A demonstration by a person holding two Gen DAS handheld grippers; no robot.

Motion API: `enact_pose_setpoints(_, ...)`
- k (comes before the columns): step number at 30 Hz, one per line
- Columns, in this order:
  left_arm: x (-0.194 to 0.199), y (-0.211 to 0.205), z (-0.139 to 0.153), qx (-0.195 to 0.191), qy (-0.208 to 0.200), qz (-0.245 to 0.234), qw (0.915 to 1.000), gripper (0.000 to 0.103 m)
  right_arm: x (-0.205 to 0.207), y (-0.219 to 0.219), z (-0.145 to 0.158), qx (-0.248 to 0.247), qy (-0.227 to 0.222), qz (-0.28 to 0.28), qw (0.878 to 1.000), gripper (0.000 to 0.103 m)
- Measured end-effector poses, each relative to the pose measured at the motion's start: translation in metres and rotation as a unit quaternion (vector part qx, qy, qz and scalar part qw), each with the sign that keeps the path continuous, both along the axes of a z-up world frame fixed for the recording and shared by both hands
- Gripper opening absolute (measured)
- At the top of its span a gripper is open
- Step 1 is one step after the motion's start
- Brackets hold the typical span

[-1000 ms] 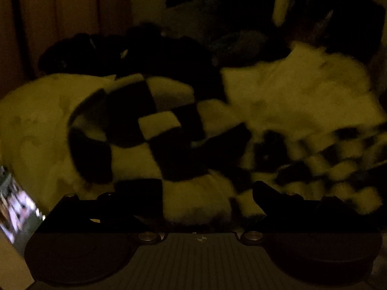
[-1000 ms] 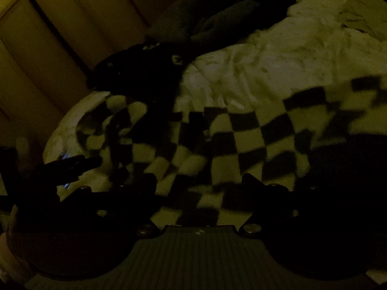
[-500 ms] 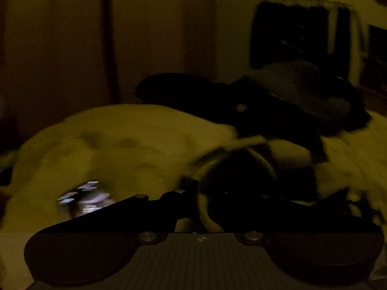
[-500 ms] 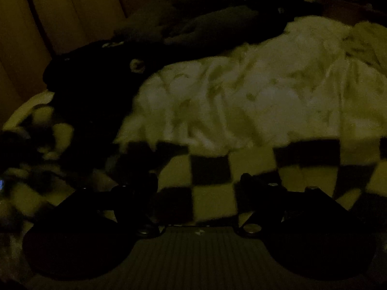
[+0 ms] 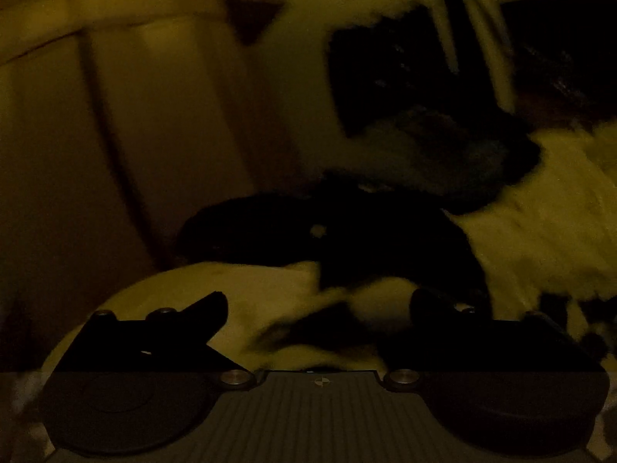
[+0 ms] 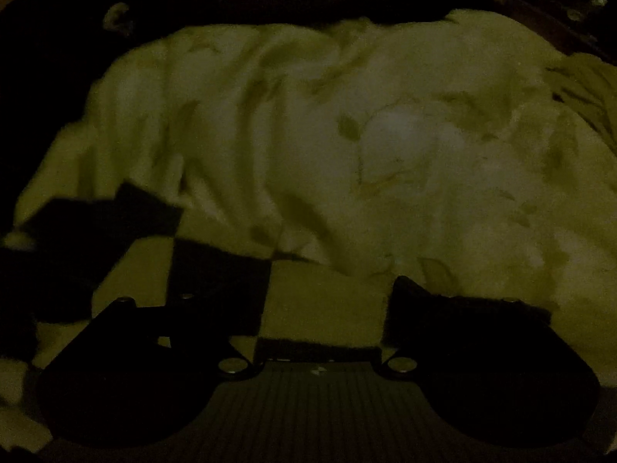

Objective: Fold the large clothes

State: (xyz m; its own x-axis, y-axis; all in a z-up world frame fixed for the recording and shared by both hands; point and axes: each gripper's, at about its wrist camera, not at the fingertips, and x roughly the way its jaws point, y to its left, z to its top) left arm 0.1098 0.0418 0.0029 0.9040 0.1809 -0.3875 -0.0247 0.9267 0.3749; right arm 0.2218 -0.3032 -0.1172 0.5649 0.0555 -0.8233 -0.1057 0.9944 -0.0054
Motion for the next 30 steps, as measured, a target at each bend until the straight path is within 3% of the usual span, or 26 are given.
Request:
enact_pose_setpoints(2, 0.025, -0.014, -0.016, 0.005, 0.059, -0.038, 0.9975, 0.103, -0.006, 0.006, -0.003, -0.017, -0.001, 0.023, 1.000, 0.065)
enact_pose_setpoints(4, 0.036, -0.028, -0.031, -0.007, 0.098, -0.077, 0.9921, 0.103, -0.014, 0.011, -0.001, -0.031, -0.013, 0.039, 0.999, 0.026)
enact_pose_setpoints(5, 0.037, -0.036, -0.038, -0.006, 0.106, -0.094, 0.9899, 0.103, -0.017, 0.012, 0.000, -0.034, -0.016, 0.042, 0.998, 0.012)
enact_pose_setpoints(6, 0.036, -0.045, -0.044, 0.001, 0.108, -0.103, 0.9888, 0.103, -0.019, 0.009, 0.002, -0.027, -0.019, 0.041, 0.999, 0.007)
enact_pose_setpoints(7, 0.036, -0.055, -0.053, 0.024, 0.111, -0.100, 0.9885, 0.103, -0.023, 0.006, 0.005, -0.021, -0.030, 0.034, 0.999, 0.007)
enact_pose_setpoints(9, 0.047, -0.065, -0.068, 0.080, 0.096, -0.050, 0.9909, 0.103, -0.030, -0.002, 0.011, -0.007, -0.056, 0.014, 0.998, 0.006)
enact_pose_setpoints(11, 0.060, -0.061, -0.077, 0.097, 0.077, -0.009, 0.9922, 0.103, -0.039, -0.010, 0.019, 0.012, -0.082, -0.010, 0.996, 0.006)
enact_pose_setpoints(13, 0.073, -0.048, -0.078, 0.079, 0.084, 0.018, 0.9932, 0.099, -0.048, -0.017, 0.026, 0.025, -0.108, -0.031, 0.993, 0.005)
enact_pose_setpoints(15, 0.071, -0.027, -0.066, 0.028, 0.077, 0.024, 0.9963, 0.074, -0.058, -0.025, 0.033, 0.036, -0.132, -0.053, 0.989, 0.005)
enact_pose_setpoints(16, 0.065, -0.018, -0.059, -0.002, 0.065, 0.030, 0.9974, 0.067, -0.063, -0.029, 0.035, 0.042, -0.143, -0.062, 0.987, 0.005)
enact_pose_setpoints(18, 0.052, 0.001, -0.040, -0.028, 0.008, 0.063, 0.9976, 0.065, -0.076, -0.034, 0.042, 0.053, -0.173, -0.085, 0.980, 0.005)
enact_pose_setpoints(21, 0.037, 0.031, -0.010, -0.051, -0.067, 0.120, 0.9892, 0.065, -0.094, -0.053, 0.051, 0.075, -0.223, -0.133, 0.963, 0.005)
enact_pose_setpoints(23, 0.049, 0.044, -0.003, -0.047, -0.045, 0.132, 0.9891, 0.065, -0.106, -0.065, 0.055, 0.076, -0.252, -0.172, 0.949, 0.003)
enact_pose_setpoints(25, 0.064, 0.055, -0.008, -0.067, -0.013, 0.144, 0.9872, 0.073, -0.106, -0.077, 0.049, 0.073, -0.233, -0.205, 0.948, 0.002)
enact_pose_setpoints(27, 0.073, 0.055, -0.015, -0.063, 0.031, 0.155, 0.9854, 0.101, -0.096, -0.090, 0.033, 0.087, -0.185, -0.242, 0.949, 0.005)
enact_pose_setpoints(28, 0.072, 0.051, -0.017, -0.048, 0.036, 0.158, 0.9856, 0.103, -0.093, -0.095, 0.026, 0.107, -0.163, -0.247, 0.949, 0.005)
enact_pose_setpoints(29, 0.067, 0.045, -0.017, -0.029, 0.027, 0.157, 0.9868, 0.103, -0.095, -0.095, 0.025, 0.126, -0.171, -0.243, 0.946, 0.005)
enact_pose_setpoints(30, 0.059, 0.039, -0.015, -0.007, 0.009, 0.152, 0.9884, 0.103, -0.100, -0.092, 0.028, 0.140, -0.191, -0.223, 0.946, 0.013)
